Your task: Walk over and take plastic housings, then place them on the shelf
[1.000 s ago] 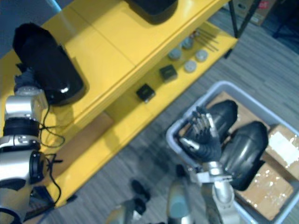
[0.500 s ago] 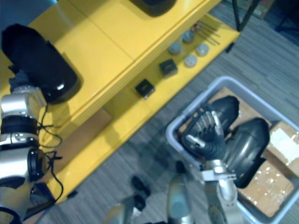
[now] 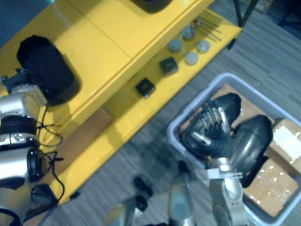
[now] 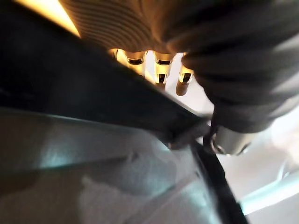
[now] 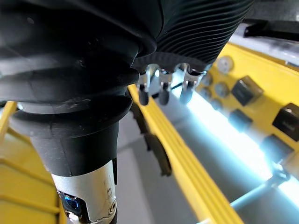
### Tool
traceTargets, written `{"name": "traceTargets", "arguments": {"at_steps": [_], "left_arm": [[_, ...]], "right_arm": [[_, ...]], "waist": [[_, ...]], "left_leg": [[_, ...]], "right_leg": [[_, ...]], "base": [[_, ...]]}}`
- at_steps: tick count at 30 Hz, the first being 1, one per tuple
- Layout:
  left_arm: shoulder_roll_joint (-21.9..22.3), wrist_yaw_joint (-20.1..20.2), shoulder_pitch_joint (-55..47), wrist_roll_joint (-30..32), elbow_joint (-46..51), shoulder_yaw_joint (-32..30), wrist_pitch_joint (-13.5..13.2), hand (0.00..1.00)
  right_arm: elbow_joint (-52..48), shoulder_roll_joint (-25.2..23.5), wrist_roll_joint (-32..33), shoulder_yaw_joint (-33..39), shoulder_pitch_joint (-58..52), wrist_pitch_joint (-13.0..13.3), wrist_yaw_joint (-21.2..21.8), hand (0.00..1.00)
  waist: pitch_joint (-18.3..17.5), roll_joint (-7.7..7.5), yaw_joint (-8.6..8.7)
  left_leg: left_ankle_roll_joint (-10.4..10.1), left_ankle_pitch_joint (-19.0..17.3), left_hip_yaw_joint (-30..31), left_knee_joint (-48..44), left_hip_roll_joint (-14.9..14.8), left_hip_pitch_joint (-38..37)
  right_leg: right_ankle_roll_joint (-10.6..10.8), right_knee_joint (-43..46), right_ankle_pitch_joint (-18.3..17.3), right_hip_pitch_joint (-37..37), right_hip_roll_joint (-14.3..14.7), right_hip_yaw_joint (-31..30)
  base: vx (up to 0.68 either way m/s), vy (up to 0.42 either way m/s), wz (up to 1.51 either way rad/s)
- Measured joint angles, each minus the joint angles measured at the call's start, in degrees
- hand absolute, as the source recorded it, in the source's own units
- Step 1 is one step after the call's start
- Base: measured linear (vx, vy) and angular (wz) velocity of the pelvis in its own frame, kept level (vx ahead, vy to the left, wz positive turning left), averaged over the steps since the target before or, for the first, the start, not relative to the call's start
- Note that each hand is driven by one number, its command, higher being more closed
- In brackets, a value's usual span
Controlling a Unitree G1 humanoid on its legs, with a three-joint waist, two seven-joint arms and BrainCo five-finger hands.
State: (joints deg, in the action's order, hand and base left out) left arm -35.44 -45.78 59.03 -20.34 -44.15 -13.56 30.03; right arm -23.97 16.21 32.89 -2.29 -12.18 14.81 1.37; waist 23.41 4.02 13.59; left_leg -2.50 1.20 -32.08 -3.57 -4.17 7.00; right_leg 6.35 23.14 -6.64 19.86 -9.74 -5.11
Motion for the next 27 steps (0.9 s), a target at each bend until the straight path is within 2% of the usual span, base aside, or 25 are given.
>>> {"name": "traceTargets", "arguments": {"at_steps": [3, 5, 6, 8, 9, 10, 13, 14, 16, 19, 20, 22, 23, 25, 26, 27], "left_arm": [[0.0, -2.4, 0.0, -2.2, 0.0, -1.1, -4.1, 0.00], [0.0, -4.3, 0.0, -3.4, 0.0, -2.1, -8.9, 0.00], [0.0, -4.7, 0.0, -4.2, 0.0, -2.1, -10.2, 0.00], [0.0, -5.5, -0.5, -4.6, 0.5, -2.1, -15.0, 0.00], [0.0, -5.8, -0.8, -4.5, 1.1, -2.2, -15.8, 0.00], [0.0, -6.2, -1.0, -4.3, 2.4, -2.4, -18.0, 0.00], [0.0, -6.6, -2.4, -4.4, 7.0, -2.6, -24.0, 0.00], [0.0, -6.6, -2.9, -4.4, 8.0, -2.3, -25.1, 0.00], [1.1, -6.1, -8.5, -4.1, 14.4, -1.2, -29.9, 0.00], [6.7, -3.1, -20.9, -3.8, 28.7, -1.3, -38.2, 0.00], [8.3, -2.4, -24.1, -3.5, 32.4, -1.3, -39.2, 0.00], [16.8, 0.2, -38.5, 0.8, 48.4, -1.2, -42.0, 0.00], [18.9, 1.2, -42.0, 2.2, 51.8, -1.1, -42.5, 0.00], [24.6, 4.9, -54.3, 6.9, 60.8, -1.2, -43.4, 0.00], [25.4, 5.8, -56.7, 7.9, 61.9, -1.3, -43.8, 0.00], [26.4, 7.0, -60.9, 8.7, 64.0, -1.4, -43.8, 0.00]], "right_arm": [[-0.1, 0.0, -0.1, 0.0, 0.0, 0.4, 0.0, 0.00], [-0.3, 0.0, -0.2, 0.0, -0.2, 1.7, -0.1, 0.00], [-0.4, 0.0, -0.6, 0.0, -0.2, 2.2, -0.1, 0.00], [-1.2, 0.0, -4.5, 0.4, -0.4, 5.0, 0.0, 0.00], [-1.9, 0.0, -5.5, 0.7, -0.3, 5.6, 0.0, 0.00], [-3.7, 0.3, -6.8, 1.3, 0.2, 7.4, 0.1, 0.00], [-7.5, 2.2, -8.1, 3.1, 3.8, 10.5, 1.2, 0.00], [-7.8, 2.5, -8.4, 3.4, 5.2, 11.0, 1.2, 0.00], [-7.9, 3.3, -10.7, 3.3, 10.4, 11.5, 0.4, 0.00], [-7.2, 3.2, -19.5, 2.1, 13.9, 11.9, -6.1, 0.00], [-6.8, 3.1, -20.7, 1.7, 14.3, 11.9, -7.2, 0.00], [-5.0, 1.6, -23.4, 0.9, 15.1, 11.1, -9.8, 0.00], [-4.1, 1.0, -23.8, 0.9, 15.3, 10.7, -10.1, 0.00], [-0.4, -0.8, -24.1, 0.9, 15.3, 7.2, -10.0, 0.00], [0.6, -1.0, -24.1, 0.7, 15.3, 6.5, -9.9, 0.00], [2.4, -1.7, -24.1, 0.2, 15.3, 5.5, -9.3, 1.00]], "waist": [[0.0, 0.00, 0.01], [0.0, 0.01, 0.02], [0.0, 0.01, 0.01], [0.0, -0.01, 0.14], [-0.2, 0.01, 0.10], [-0.2, 0.01, 0.04], [-2.0, -0.08, 0.08], [-2.0, -0.13, 0.09], [-4.9, 0.29, -0.04], [-8.8, 1.03, -0.74], [-9.2, 1.15, -1.00], [-11.5, 1.53, -2.62], [-11.8, 1.50, -3.19], [-12.5, 1.14, -6.02], [-12.8, 1.08, -6.71], [-13.2, 0.87, -8.18]], "left_leg": [[0.2, -0.2, -0.2, 0.0, 0.1, -0.1], [0.3, -0.2, -1.0, 0.0, 0.1, -0.3], [0.3, -0.2, -1.7, 0.0, 0.0, -0.6], [0.4, -0.3, -2.0, 0.1, 0.0, -2.0], [0.5, -0.4, -2.0, 0.1, 0.0, -2.1], [0.5, -0.8, -2.0, 0.1, -0.1, -3.1], [0.6, -0.9, -1.5, 0.1, 0.1, -3.6], [0.6, -0.9, -1.3, 0.3, 0.1, -4.3], [0.5, -0.1, 0.0, 1.9, 0.7, -6.3], [0.4, 1.1, 2.4, 4.5, 1.3, -8.5], [0.4, 1.2, 3.2, 4.8, 1.3, -9.0], [0.3, 1.4, 5.9, 5.2, 1.3, -9.3], [0.2, 1.5, 6.7, 5.2, 1.3, -9.5], [0.1, 1.7, 9.8, 5.2, 1.4, -9.9], [0.1, 1.8, 10.5, 5.3, 1.4, -9.9], [0.1, 2.0, 11.7, 5.6, 1.7, -10.0]], "right_leg": [[0.0, 0.2, 0.0, -0.1, -0.3, 0.0], [0.0, 0.3, 0.0, -0.2, -0.5, -0.1], [0.1, 0.3, 0.0, -0.4, -0.5, 0.0], [0.1, -0.2, 0.0, -2.1, -0.7, 0.2], [0.1, -0.4, 0.0, -2.6, -0.7, 0.3], [0.2, -0.9, 0.1, -3.8, -0.7, 0.5], [0.5, -1.9, 0.3, -5.1, -1.0, 1.1], [0.6, -2.3, 0.3, -6.0, -1.1, 1.4], [0.8, -3.4, 0.2, -8.1, -1.2, 2.3], [1.0, -5.2, 0.1, -11.5, -1.4, 5.0], [1.0, -5.7, 0.1, -12.5, -1.3, 5.5], [1.3, -8.4, 0.3, -15.5, -1.2, 8.3], [1.4, -9.1, 0.4, -16.4, -1.2, 9.0], [1.3, -12.3, 0.8, -19.6, -1.2, 11.9], [1.4, -13.1, 1.1, -20.3, -1.2, 12.9], [1.4, -14.6, 1.6, -21.9, -1.1, 14.3]], "base": [[0.00, 0.000, 0.00], [0.00, 0.000, 0.00], [0.02, 0.000, 0.03], [0.04, 0.002, 0.01], [0.00, 0.000, 0.00], [0.00, 0.000, 0.00], [0.02, 0.005, 0.05], [0.05, 0.007, 0.09], [0.07, 0.007, 0.16], [0.08, -0.012, 0.31], [0.05, -0.034, 0.40], [0.03, -0.033, 0.49], [0.02, -0.011, 0.55], [-0.03, 0.004, 0.56], [-0.02, 0.009, 0.56], [0.01, 0.007, 0.45]]}}
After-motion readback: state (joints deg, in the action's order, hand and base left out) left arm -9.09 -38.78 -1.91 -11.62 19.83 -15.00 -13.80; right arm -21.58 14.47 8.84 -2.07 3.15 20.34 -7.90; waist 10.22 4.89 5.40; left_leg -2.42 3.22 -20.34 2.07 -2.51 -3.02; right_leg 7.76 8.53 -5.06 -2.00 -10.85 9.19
